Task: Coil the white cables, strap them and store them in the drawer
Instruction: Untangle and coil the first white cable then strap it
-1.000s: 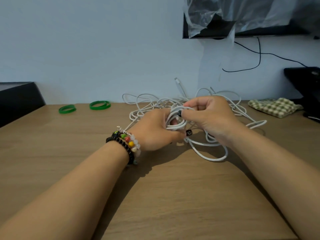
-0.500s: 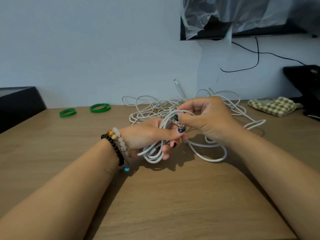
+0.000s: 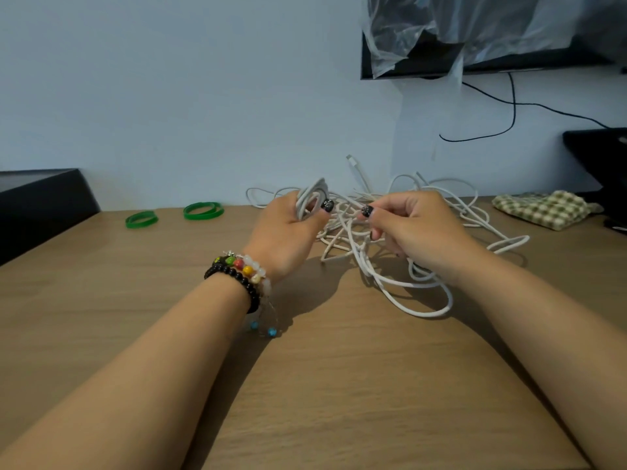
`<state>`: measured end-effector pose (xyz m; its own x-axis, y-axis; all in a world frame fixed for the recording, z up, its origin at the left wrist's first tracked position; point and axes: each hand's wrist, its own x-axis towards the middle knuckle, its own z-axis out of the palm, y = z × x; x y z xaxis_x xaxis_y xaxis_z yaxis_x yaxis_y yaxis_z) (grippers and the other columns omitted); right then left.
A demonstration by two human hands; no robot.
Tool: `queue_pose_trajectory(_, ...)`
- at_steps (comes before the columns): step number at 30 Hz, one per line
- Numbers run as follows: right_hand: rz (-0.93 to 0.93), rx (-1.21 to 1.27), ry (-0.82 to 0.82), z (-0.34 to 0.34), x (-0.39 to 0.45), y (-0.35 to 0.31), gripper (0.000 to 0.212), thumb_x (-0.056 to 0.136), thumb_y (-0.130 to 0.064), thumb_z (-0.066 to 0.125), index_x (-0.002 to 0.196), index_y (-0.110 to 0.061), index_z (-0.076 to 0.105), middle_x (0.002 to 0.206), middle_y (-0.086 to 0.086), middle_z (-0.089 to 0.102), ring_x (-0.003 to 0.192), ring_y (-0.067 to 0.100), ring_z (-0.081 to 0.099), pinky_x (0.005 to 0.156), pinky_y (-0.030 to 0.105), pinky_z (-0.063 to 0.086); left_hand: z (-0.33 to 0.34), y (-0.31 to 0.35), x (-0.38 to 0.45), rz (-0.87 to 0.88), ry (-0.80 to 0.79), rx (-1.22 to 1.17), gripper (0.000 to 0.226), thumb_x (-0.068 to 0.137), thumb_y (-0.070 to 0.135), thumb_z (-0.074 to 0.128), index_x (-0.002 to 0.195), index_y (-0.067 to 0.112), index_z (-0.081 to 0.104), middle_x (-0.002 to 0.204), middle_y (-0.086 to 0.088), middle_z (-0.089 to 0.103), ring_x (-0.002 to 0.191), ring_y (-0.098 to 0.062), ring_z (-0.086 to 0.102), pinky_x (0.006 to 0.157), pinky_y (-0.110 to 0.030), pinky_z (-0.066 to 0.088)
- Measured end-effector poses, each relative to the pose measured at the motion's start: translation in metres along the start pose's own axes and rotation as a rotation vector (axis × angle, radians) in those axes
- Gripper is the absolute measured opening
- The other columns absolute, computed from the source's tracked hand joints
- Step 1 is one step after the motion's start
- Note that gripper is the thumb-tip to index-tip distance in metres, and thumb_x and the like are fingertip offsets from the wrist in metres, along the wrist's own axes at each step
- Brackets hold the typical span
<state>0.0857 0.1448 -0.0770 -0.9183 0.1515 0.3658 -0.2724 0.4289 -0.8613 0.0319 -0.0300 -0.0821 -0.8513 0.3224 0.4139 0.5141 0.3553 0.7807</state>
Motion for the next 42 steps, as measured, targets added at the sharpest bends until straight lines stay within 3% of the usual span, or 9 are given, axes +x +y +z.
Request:
queue_pose_trajectory(6,-0.085,0.066,0.08,0.003,-0.001,0.004,0.018,0.093,-0.01,0.057,0.089,-0.017,0.073,0.057,-0.008,0.06,0.047,0.015,0.039,0.047,0.024,0.032,0.004,0.001,-0.004,0.039,-0.112,0.075,0.024,0.096,0.019,0.056,0.073,0.023,0.047,0.053,0.012,0.046,0.048,-0.007,0.041,0.055,-0.032,0.037)
queue_pose_trajectory(11,-0.236,-0.069,0.102,0.007,-0.005,0.002,0.02,0.093,-0.011,0.059,0.081,-0.023,0.071,0.058,-0.01,0.06,0.051,0.002,0.051,0.05,0.012,0.037,0.01,0.003,-0.007,-0.056,-0.121,-0.151,0.023,0.099,0.032,0.049,0.08,0.019,0.053,0.05,0.011,0.041,0.04,-0.006,0.035,0.045,-0.024,0.031)
queue_pose_trajectory(18,-0.312,-0.19,0.096,0.017,-0.01,0.002,0.014,0.091,-0.013,0.062,0.082,-0.018,0.071,0.066,-0.012,0.064,0.062,0.006,0.06,0.062,0.025,0.049,0.015,0.001,-0.007,0.011,-0.039,-0.194,0.036,0.096,0.051,0.048,0.068,0.027,0.047,0.046,0.016,0.041,0.041,-0.002,0.036,0.048,-0.025,0.029)
queue_pose_trajectory(22,-0.363,-0.263,-0.021,0.021,-0.014,0.001,0.018,0.094,-0.013,0.056,0.1,-0.016,0.073,0.067,-0.011,0.062,0.06,0.005,0.054,0.059,0.023,0.041,0.016,0.003,-0.006,-0.01,0.055,-0.264,0.022,0.094,0.034,0.059,0.075,0.022,0.055,0.044,0.016,0.046,0.04,-0.001,0.041,0.048,-0.022,0.031)
queue_pose_trajectory(27,-0.365,-0.409,-0.117,0.022,-0.016,0.004,0.039,0.096,-0.02,0.052,0.134,-0.03,0.057,0.069,-0.011,0.062,0.052,0.007,0.05,0.051,0.022,0.038,0.014,0.003,-0.003,-0.035,0.155,-0.301,0.029,0.093,0.028,0.06,0.066,0.022,0.051,0.049,0.011,0.041,0.044,-0.009,0.034,0.047,-0.026,0.029)
queue_pose_trajectory(29,-0.391,-0.467,-0.114,0.022,-0.017,0.002,0.037,0.095,-0.02,0.052,0.13,-0.026,0.061,0.072,-0.009,0.066,0.055,0.007,0.053,0.054,0.027,0.043,0.013,0.005,-0.001,-0.052,0.206,-0.324,0.033,0.094,0.027,0.058,0.064,0.022,0.047,0.048,0.009,0.038,0.042,-0.009,0.031,0.044,-0.025,0.028)
queue_pose_trajectory(32,-0.432,-0.452,-0.101,0.024,-0.018,0.001,0.022,0.092,-0.016,0.053,0.106,-0.009,0.068,0.082,0.004,0.071,0.073,0.016,0.064,0.068,0.04,0.054,0.008,0.005,0.002,-0.088,0.267,-0.373,0.034,0.095,0.028,0.057,0.063,0.021,0.046,0.045,0.01,0.033,0.04,-0.009,0.027,0.045,-0.025,0.025)
queue_pose_trajectory(37,-0.384,-0.419,-0.132,0.022,-0.022,-0.012,0.031,0.09,-0.013,0.06,0.119,-0.02,0.066,0.111,-0.006,0.071,0.102,0.009,0.066,0.089,0.036,0.055,0.004,0.009,0.003,-0.167,0.356,-0.511,0.029,0.094,0.026,0.053,0.067,0.017,0.049,0.047,0.005,0.032,0.04,-0.012,0.025,0.043,-0.024,0.025)
queue_pose_trajectory(42,-0.423,-0.431,-0.205,0.026,-0.026,-0.013,0.029,0.091,-0.008,0.059,0.116,-0.019,0.066,0.105,-0.001,0.072,0.098,0.015,0.065,0.086,0.041,0.055,0.008,0.01,-0.001,-0.222,0.28,-0.621,0.023,0.091,0.028,0.061,0.074,0.014,0.053,0.047,0.003,0.035,0.039,-0.012,0.029,0.041,-0.021,0.026)
